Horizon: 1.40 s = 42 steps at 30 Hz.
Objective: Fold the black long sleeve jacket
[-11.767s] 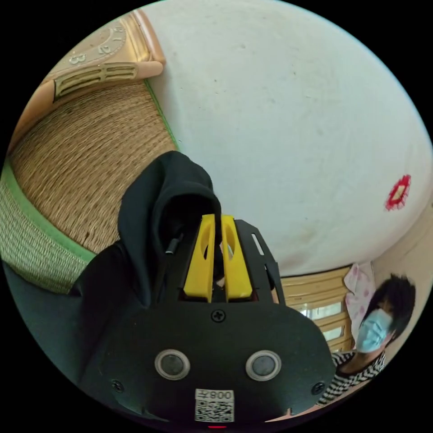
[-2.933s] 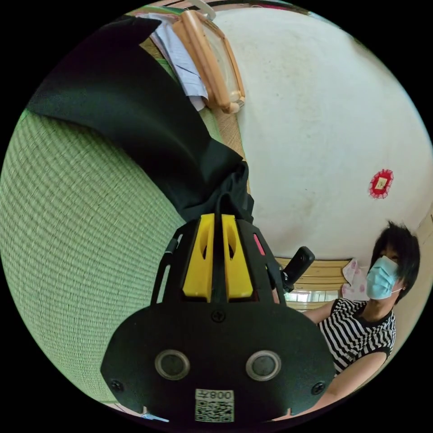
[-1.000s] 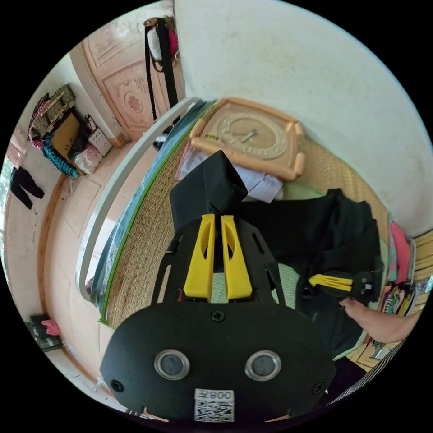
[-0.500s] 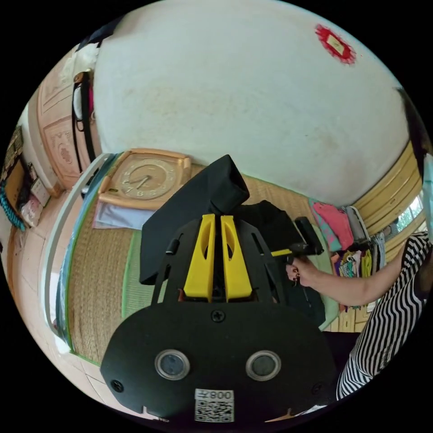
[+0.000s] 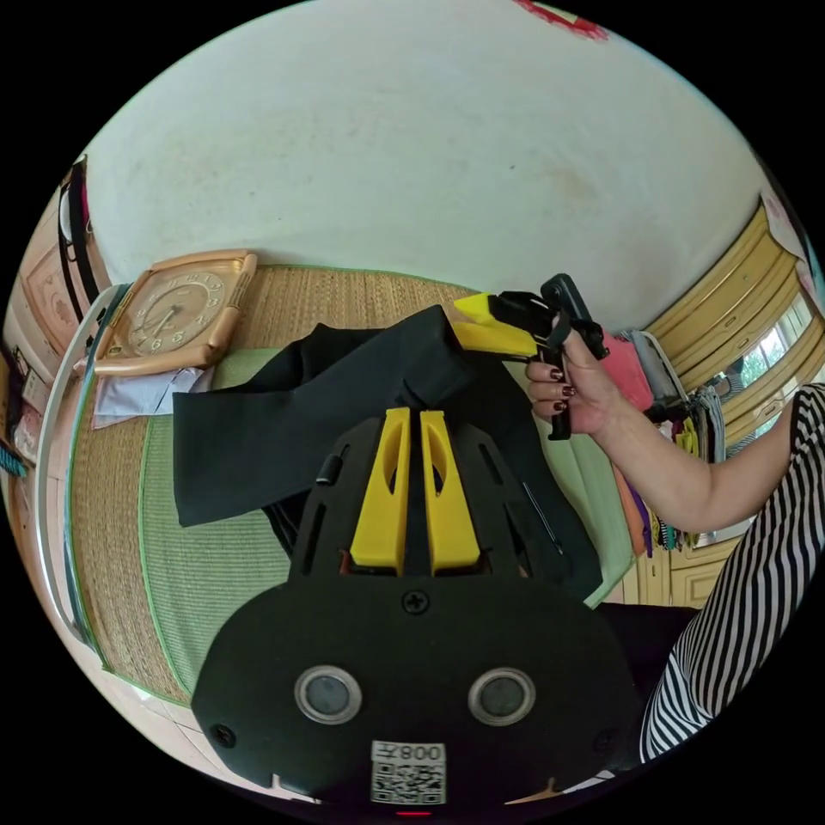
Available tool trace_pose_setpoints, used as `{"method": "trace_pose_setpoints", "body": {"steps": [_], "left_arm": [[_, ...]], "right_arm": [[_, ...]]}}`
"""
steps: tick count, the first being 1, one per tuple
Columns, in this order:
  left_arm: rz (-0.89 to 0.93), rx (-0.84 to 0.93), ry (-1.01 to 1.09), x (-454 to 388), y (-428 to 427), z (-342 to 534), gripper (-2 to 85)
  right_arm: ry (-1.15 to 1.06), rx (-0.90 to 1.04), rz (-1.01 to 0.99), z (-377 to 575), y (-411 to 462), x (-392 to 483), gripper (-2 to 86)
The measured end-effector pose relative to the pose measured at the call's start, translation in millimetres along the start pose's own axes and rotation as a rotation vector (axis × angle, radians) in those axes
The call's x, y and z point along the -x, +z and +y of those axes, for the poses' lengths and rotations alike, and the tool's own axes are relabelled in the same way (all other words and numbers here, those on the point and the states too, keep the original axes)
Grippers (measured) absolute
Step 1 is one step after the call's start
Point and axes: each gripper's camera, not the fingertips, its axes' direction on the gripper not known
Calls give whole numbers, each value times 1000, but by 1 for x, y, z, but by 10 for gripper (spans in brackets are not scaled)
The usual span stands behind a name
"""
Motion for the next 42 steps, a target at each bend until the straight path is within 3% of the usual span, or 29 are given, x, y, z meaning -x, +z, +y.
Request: {"method": "trace_pose_setpoints", "body": {"steps": [12,22,30,42], "left_arm": [[140,-27,49,-64,95,13,22],[225,87,51,-91,213,26,22],[191,214,77,-90,297,26,23],[144,334,89,-60,370,33,27]], "right_arm": [[-66,5,20,43,-108,-2,38],[7,27,223,102,-193,-42,33],[82,115,372,105,-214,-89,29],[175,136,435,114,-227,-126,18]]}}
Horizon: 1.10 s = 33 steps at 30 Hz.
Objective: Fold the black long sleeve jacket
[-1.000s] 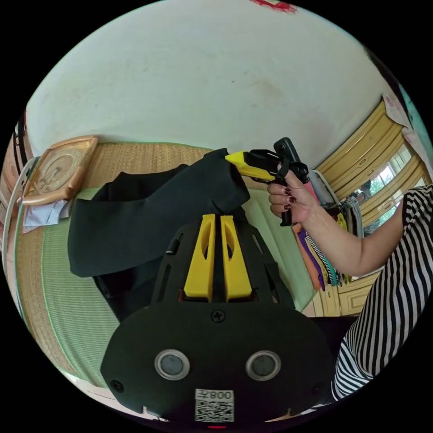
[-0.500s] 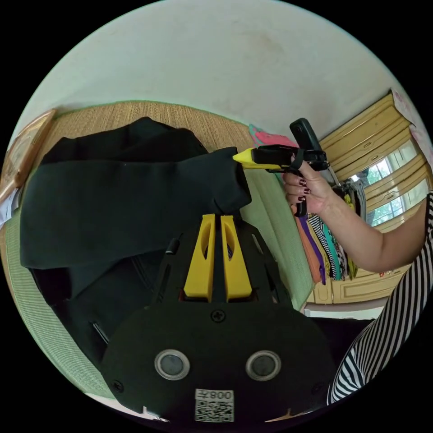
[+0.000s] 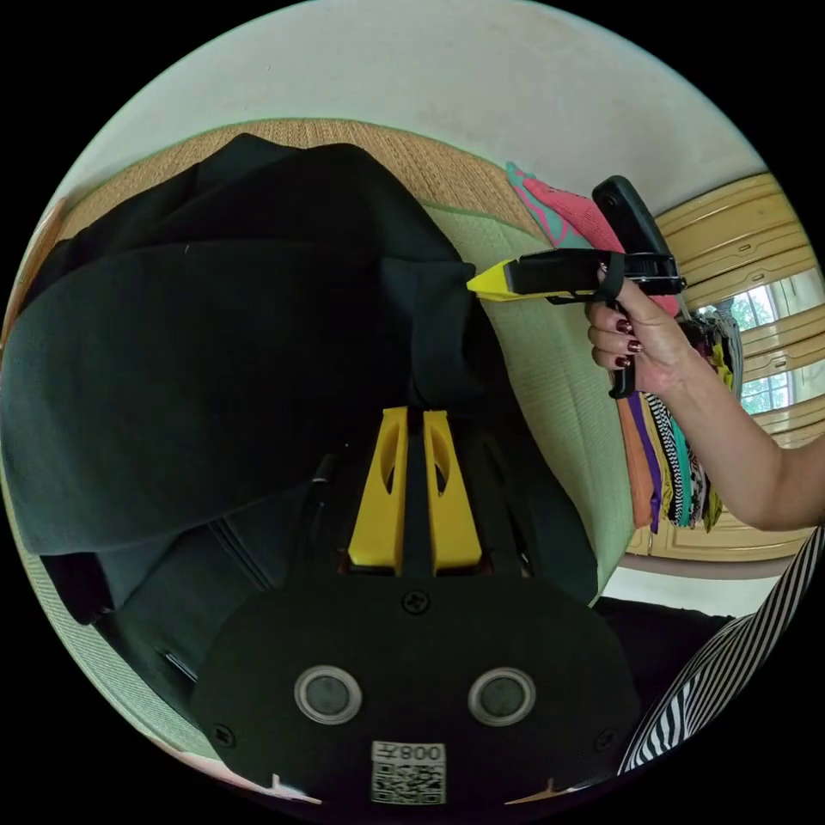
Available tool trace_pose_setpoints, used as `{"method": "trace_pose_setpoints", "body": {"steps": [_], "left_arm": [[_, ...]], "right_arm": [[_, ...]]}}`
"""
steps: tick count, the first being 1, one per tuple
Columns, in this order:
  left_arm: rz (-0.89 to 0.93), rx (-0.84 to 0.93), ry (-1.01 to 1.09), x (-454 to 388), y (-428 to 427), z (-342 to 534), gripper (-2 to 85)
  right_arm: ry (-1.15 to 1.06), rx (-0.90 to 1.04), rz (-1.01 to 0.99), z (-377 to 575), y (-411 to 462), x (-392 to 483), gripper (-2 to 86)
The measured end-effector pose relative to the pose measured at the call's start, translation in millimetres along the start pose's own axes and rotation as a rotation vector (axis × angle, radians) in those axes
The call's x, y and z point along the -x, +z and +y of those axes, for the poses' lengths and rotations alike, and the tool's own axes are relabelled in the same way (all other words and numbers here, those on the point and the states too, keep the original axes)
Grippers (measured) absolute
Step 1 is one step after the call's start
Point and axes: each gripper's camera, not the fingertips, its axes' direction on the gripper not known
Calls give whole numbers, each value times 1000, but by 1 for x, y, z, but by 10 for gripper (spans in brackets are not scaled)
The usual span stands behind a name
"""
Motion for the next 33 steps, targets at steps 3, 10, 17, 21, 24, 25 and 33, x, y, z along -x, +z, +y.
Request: {"method": "trace_pose_setpoints", "body": {"steps": [3,10,17,21,24,25,33], "left_arm": [[-11,-1,5,10,4,2,27],[-34,-32,24,32,-4,18,29],[8,-61,35,59,-42,44,19],[42,-123,28,89,-83,72,7],[-22,-183,-64,135,-124,94,4],[-67,-207,-132,159,-140,104,3],[-157,-349,-606,298,-197,170,2]], "right_arm": [[13,-35,42,7,-12,3,7],[-139,-59,79,1,-10,62,1],[-308,164,380,-18,65,102,0],[-372,281,517,-11,93,104,1],[-388,288,544,-6,101,104,1],[-383,288,539,-7,102,103,1],[-379,274,573,0,115,108,1]]}}
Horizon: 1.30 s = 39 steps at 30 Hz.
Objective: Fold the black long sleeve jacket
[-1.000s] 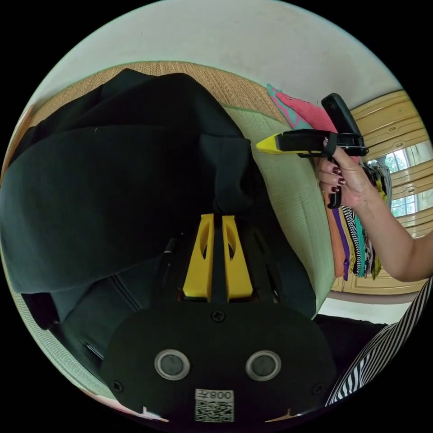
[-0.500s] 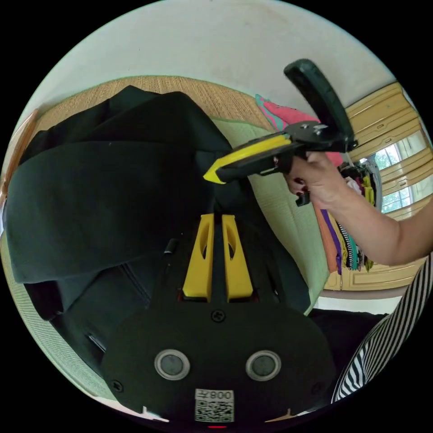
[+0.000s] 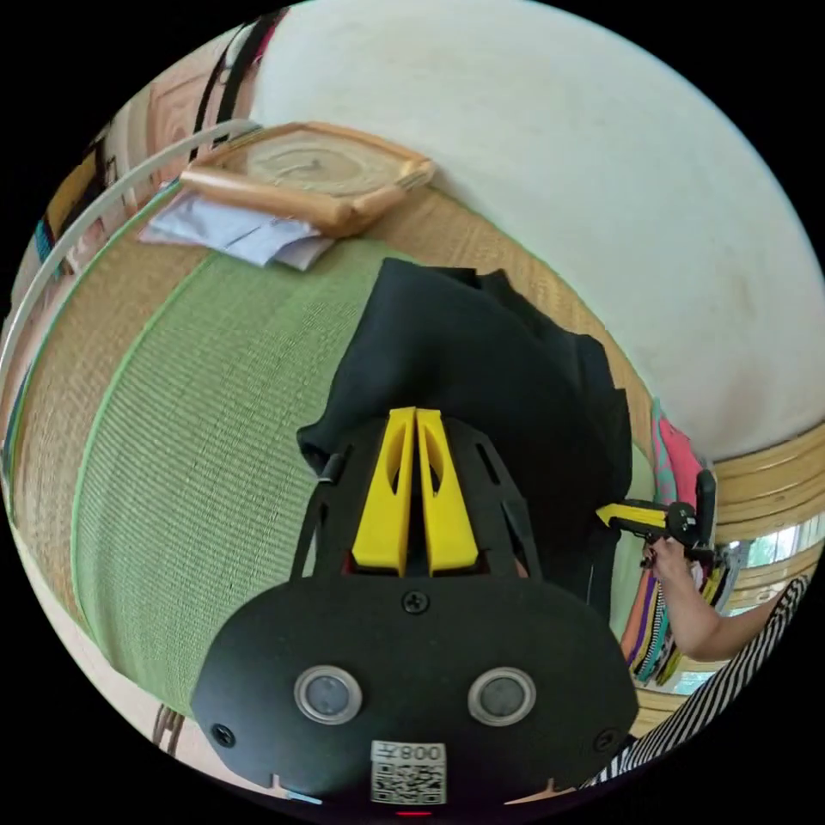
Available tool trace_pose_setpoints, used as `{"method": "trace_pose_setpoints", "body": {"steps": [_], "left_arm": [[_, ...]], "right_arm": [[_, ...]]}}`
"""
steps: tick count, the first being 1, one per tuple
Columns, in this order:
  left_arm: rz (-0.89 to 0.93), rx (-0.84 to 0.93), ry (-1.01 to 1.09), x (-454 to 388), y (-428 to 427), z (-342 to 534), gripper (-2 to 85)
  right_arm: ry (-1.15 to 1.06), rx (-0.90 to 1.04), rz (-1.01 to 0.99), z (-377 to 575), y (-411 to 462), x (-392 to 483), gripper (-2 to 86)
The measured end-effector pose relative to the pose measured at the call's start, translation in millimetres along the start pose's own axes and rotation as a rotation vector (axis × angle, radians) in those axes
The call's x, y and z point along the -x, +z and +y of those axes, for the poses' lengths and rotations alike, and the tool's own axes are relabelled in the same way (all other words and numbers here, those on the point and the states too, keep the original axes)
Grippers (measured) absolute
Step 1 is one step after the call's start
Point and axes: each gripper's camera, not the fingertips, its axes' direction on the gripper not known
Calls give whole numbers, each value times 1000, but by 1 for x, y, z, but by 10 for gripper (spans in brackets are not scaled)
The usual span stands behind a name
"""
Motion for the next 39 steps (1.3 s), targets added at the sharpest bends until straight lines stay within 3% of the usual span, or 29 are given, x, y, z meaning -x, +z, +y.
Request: {"method": "trace_pose_setpoints", "body": {"steps": [2,9,14,17,26,30,33,39], "left_arm": [[39,75,-28,28,10,0,1],[19,72,-12,59,-20,6,1],[75,-60,-9,90,-69,14,2],[38,25,-58,117,-66,16,2],[111,24,-63,166,-107,49,2],[168,-29,-79,185,-133,78,2],[118,51,-88,202,-134,98,2],[147,62,-122,233,-147,123,3]], "right_arm": [[-10,6,12,0,3,3,2],[-6,20,17,3,7,13,1],[25,-98,100,13,-12,19,1],[77,-85,120,12,3,7,1],[150,-53,67,16,47,-16,0],[179,-145,12,35,34,-15,0],[143,-197,-51,52,33,-3,0],[65,-1,-20,70,102,5,0]]}}
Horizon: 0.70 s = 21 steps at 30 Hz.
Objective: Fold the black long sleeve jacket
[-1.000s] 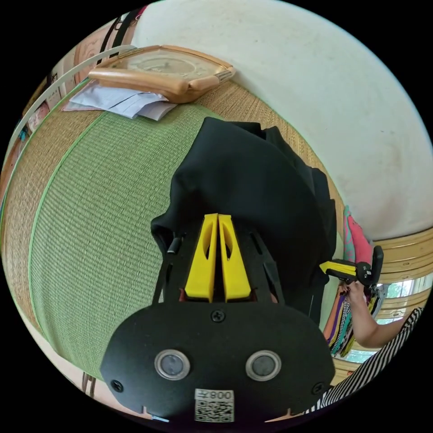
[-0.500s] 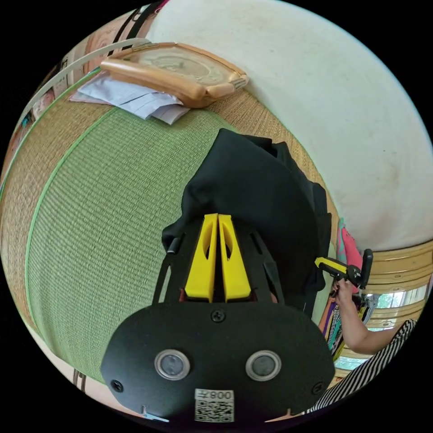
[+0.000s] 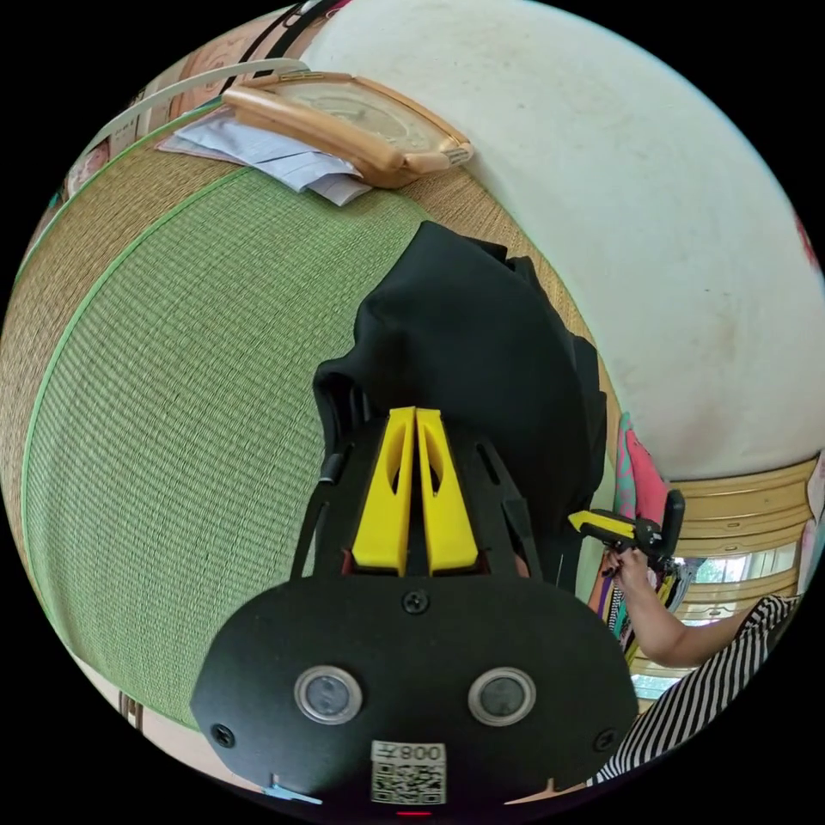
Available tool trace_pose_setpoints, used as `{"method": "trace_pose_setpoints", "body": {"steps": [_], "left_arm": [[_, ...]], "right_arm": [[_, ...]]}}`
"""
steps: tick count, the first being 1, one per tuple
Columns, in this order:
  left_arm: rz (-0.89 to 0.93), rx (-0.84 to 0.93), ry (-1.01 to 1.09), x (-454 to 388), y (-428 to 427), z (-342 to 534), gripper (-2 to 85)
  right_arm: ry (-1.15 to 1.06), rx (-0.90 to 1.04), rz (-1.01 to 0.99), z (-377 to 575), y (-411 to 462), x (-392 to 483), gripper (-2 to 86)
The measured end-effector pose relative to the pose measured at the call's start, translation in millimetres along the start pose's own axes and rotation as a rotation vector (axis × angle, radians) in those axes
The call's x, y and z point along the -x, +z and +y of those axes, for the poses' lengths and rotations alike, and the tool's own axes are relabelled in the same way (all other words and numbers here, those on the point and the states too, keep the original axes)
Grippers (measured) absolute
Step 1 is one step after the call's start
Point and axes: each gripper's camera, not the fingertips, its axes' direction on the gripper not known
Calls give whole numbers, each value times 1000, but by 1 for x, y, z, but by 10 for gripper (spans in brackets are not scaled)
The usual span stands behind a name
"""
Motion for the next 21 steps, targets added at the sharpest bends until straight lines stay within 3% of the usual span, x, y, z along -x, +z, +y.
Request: {"method": "trace_pose_setpoints", "body": {"steps": [7,12,16,21], "left_arm": [[64,63,40,27,-51,60,15],[48,186,-115,68,-82,140,37],[-100,327,-241,98,-106,219,64],[-71,400,-402,129,-123,290,87]], "right_arm": [[73,-62,-112,20,10,-23,1],[185,-50,-246,73,21,-38,3],[345,32,-343,140,45,-49,9],[537,98,-434,208,68,-55,40]]}}
